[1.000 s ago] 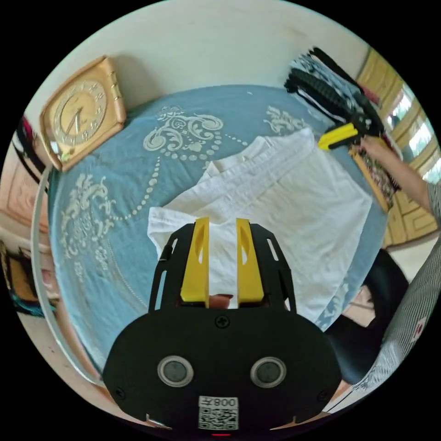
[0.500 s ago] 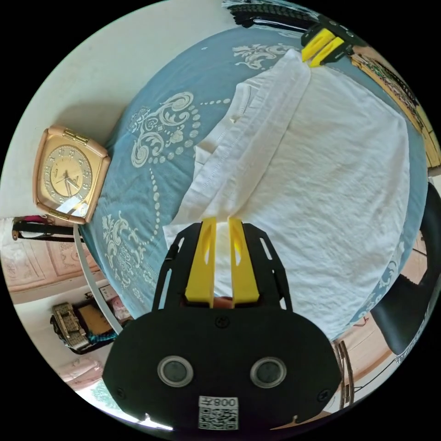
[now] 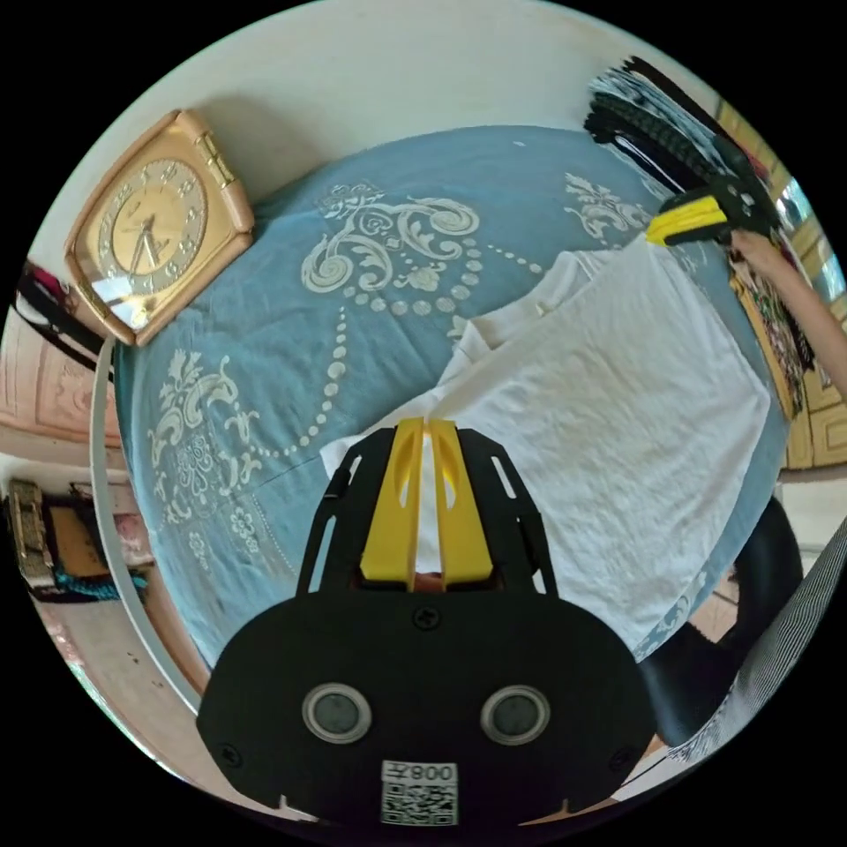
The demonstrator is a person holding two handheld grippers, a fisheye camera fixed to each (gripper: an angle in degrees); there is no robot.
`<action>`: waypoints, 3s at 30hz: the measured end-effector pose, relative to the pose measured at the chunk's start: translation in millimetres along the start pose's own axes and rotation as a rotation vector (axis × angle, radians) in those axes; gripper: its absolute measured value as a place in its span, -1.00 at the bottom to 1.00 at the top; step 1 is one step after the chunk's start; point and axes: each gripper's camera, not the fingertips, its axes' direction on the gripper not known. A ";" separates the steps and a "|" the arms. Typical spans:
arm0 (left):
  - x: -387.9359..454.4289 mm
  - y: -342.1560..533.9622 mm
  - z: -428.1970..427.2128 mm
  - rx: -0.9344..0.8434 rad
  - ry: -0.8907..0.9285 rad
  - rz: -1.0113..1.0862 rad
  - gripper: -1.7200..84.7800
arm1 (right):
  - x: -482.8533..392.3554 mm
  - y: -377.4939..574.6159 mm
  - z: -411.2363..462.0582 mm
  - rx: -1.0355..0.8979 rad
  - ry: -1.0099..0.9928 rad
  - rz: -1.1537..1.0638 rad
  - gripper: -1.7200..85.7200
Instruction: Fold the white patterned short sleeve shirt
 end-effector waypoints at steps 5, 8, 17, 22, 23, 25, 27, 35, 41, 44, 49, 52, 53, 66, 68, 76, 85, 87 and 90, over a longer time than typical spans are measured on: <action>-41.4 32.4 13.3 0.052 0.108 -0.186 -0.87 | 39.0 33.7 13.1 0.047 -0.071 0.158 -0.92; -60.9 68.2 8.1 0.141 0.152 -0.256 -0.83 | 64.8 71.7 8.1 0.135 -0.134 0.263 -0.89; -123.0 191.8 32.6 0.282 0.321 -0.523 -0.75 | 129.5 198.8 57.9 0.235 -0.383 0.572 -0.81; -145.4 227.7 57.9 0.241 0.315 -0.593 -0.79 | 137.8 224.0 86.1 0.229 -0.410 0.606 -0.81; -147.4 230.8 61.2 0.231 0.319 -0.600 -0.80 | 139.9 228.6 93.0 0.227 -0.419 0.614 -0.82; -151.8 243.5 72.4 0.203 0.338 -0.601 -0.87 | 141.8 234.1 104.7 0.206 -0.429 0.620 -0.85; -153.1 255.8 74.3 0.223 0.351 -0.599 -0.91 | 142.0 240.6 113.3 0.199 -0.431 0.620 -0.89; -157.9 321.8 56.3 0.368 0.367 -0.604 -0.94 | 134.4 282.9 112.7 0.282 -0.419 0.569 -0.94; -163.4 370.1 68.0 0.396 0.363 -0.672 -0.94 | 135.8 309.2 126.5 0.360 -0.451 0.620 -0.95; -164.6 390.3 88.2 0.358 0.382 -0.716 -0.94 | 134.1 316.5 158.4 0.292 -0.464 0.661 -0.95; -157.9 425.4 104.3 0.333 0.375 -0.745 -0.92 | 125.3 338.5 189.3 0.272 -0.512 0.713 -0.94; -152.0 450.4 97.4 0.354 0.358 -0.745 -0.92 | 122.0 362.7 191.5 0.298 -0.522 0.755 -0.95; -150.2 456.8 94.8 0.364 0.355 -0.746 -0.92 | 120.1 375.8 189.7 0.320 -0.519 0.777 -0.95; -17.8 615.3 74.3 0.304 0.529 -0.657 -0.95 | -86.2 515.1 158.2 0.203 -0.623 0.552 -0.96; -9.4 634.7 78.1 0.295 0.535 -0.709 -0.95 | -116.3 531.0 172.1 0.148 -0.633 0.552 -0.96; 10.4 688.6 66.5 0.263 0.518 -0.752 -0.92 | -147.3 571.5 171.8 0.154 -0.590 0.629 -0.94; 41.6 784.6 60.6 0.313 0.648 -0.960 -0.81 | -186.5 673.4 170.2 0.270 -0.663 0.903 -0.82; 46.0 792.9 66.0 0.321 0.704 -0.992 -0.79 | -195.0 679.6 177.8 0.260 -0.691 0.913 -0.80; 51.0 799.4 72.9 0.339 0.788 -1.032 -0.79 | -207.4 683.5 187.5 0.253 -0.723 0.916 -0.80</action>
